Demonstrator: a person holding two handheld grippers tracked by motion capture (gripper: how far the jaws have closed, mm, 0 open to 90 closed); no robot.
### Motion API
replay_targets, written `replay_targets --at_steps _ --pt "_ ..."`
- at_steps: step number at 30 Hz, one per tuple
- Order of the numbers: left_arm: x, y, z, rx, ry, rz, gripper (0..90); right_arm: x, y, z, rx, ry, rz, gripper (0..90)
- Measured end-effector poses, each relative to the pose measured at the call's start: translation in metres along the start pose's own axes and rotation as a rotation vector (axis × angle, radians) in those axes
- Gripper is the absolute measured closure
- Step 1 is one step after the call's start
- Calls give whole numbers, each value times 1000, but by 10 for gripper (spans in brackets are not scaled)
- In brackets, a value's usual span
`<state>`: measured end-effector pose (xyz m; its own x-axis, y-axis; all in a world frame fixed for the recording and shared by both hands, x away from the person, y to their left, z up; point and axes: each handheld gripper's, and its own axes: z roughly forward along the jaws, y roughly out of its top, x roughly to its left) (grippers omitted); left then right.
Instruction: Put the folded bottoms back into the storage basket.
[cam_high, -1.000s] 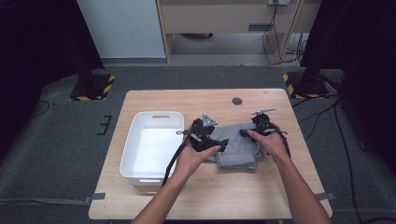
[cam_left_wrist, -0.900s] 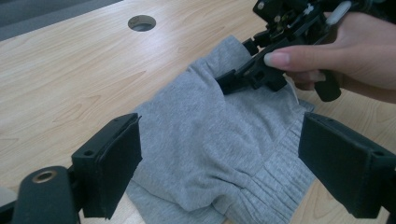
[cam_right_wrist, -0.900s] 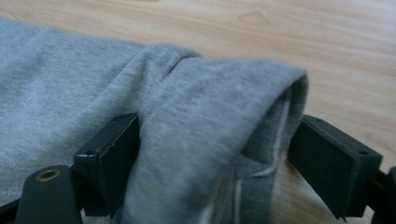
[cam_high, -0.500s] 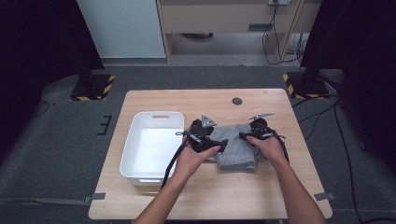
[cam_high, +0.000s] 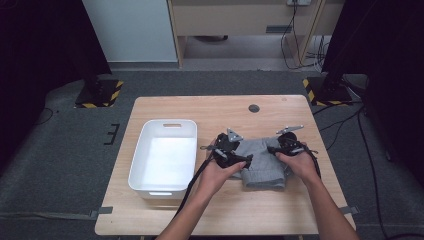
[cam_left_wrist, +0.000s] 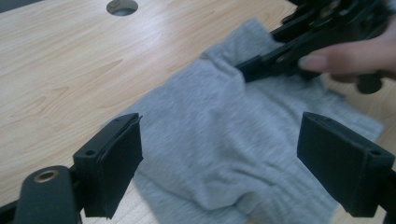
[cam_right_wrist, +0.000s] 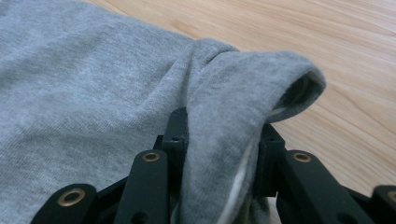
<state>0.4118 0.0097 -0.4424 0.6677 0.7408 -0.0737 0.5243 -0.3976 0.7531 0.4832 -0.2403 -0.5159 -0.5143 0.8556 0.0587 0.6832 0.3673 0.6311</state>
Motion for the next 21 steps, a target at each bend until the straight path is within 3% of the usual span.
replay_targets --at_steps 6,14,16,21 --pt "0 -10 12 34 24 6 141 -7 -8 -7 -5 -11 15 651" --pt "7 -30 30 89 34 -28 141 -5 -8 -7 -5 -25 10 648" --pt "9 -36 34 111 50 -18 140 -5 -9 -7 -9 -24 19 648" --pt "13 -46 41 119 63 -46 140 -4 -9 -7 -11 -28 19 647"
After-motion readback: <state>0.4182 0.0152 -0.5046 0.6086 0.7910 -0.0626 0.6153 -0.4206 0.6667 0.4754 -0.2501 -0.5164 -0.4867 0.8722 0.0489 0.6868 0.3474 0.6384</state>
